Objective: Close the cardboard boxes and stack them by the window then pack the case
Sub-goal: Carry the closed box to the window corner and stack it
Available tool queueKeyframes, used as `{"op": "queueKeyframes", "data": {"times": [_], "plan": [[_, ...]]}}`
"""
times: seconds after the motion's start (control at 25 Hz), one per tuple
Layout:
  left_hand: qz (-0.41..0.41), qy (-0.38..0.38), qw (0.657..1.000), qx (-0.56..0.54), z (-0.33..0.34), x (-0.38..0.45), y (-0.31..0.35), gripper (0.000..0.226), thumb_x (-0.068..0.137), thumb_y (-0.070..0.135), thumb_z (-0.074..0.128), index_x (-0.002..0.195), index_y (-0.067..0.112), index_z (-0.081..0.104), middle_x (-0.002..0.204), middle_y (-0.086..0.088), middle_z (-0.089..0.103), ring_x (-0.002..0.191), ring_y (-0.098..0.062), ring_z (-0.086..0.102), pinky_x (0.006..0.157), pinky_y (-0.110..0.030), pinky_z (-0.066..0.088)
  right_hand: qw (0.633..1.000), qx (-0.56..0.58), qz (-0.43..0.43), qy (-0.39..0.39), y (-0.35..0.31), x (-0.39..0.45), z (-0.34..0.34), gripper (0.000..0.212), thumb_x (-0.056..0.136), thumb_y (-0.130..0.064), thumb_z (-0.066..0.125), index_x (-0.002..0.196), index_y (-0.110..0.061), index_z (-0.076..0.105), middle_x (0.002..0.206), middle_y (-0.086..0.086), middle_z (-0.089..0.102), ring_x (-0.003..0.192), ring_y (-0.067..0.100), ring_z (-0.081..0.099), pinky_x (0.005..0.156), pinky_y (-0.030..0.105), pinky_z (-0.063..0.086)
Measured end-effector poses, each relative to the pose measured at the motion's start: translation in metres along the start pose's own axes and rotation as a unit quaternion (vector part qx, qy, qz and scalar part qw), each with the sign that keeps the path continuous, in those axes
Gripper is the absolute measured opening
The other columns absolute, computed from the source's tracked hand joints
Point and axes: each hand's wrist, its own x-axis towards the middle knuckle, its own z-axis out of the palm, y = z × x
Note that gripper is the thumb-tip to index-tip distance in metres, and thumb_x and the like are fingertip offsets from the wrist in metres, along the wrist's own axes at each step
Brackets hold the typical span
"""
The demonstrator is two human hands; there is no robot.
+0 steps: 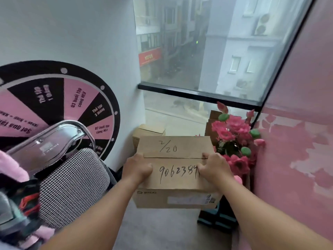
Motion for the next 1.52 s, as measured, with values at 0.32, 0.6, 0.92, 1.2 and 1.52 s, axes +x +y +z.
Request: {"op": "queueKeyframes", "data": {"times": [0.32,0.6,0.92,1.2,1.52], "plan": [[0.002,-0.018,1.0,0.008,0.023,0.253,0.012,0.028,0.08,0.032,0.065,0.106,0.019,0.067,0.103,-0.005,0.07,0.099,-0.029,0.064,0.072,-0.027,0.045,0.999,-0.02,0.006,-0.034,-0.025,0.233,0.047,0.058,0.08,-0.045,0.072,0.132,-0.02,0.063,0.126,0.005,0.064,0.116,0.026,0.06,0.095,0.032,0.047],[-0.006,-0.046,0.998,0.04,0.049,0.431,0.032,0.042,0.079,0.034,0.07,0.117,0.018,0.067,0.114,-0.006,0.07,0.108,-0.029,0.064,0.086,-0.031,0.052,0.998,-0.006,0.036,-0.051,-0.035,0.392,0.076,0.038,0.076,-0.037,0.07,0.112,-0.024,0.065,0.1,-0.001,0.06,0.099,0.025,0.062,0.076,0.029,0.044],[-0.025,-0.099,0.993,0.052,0.145,0.601,0.045,0.036,0.076,0.031,0.072,0.109,0.021,0.061,0.092,0.003,0.062,0.089,-0.025,0.059,0.072,-0.028,0.042,0.989,0.01,0.099,-0.11,0.02,0.565,0.154,0.058,0.078,-0.048,0.064,0.132,-0.03,0.054,0.121,0.003,0.054,0.107,0.027,0.058,0.092,0.039,0.051],[-0.035,-0.167,0.985,0.016,0.252,0.705,0.028,0.045,0.076,0.026,0.074,0.117,0.023,0.055,0.1,0.004,0.063,0.093,-0.024,0.06,0.073,-0.027,0.043,0.98,-0.017,0.165,-0.112,0.079,0.657,0.222,0.06,0.079,-0.041,0.072,0.134,-0.027,0.052,0.114,0.002,0.051,0.11,0.029,0.058,0.091,0.037,0.047],[-0.015,-0.259,0.965,0.029,0.394,0.77,-0.033,0.056,0.081,0.02,0.071,0.135,0.018,0.054,0.126,-0.005,0.065,0.114,-0.029,0.06,0.09,-0.029,0.045,0.958,-0.066,0.233,-0.155,0.161,0.7,0.328,0.064,0.077,-0.036,0.074,0.135,-0.02,0.052,0.117,0.007,0.051,0.108,0.033,0.057,0.086,0.037,0.047]]}}
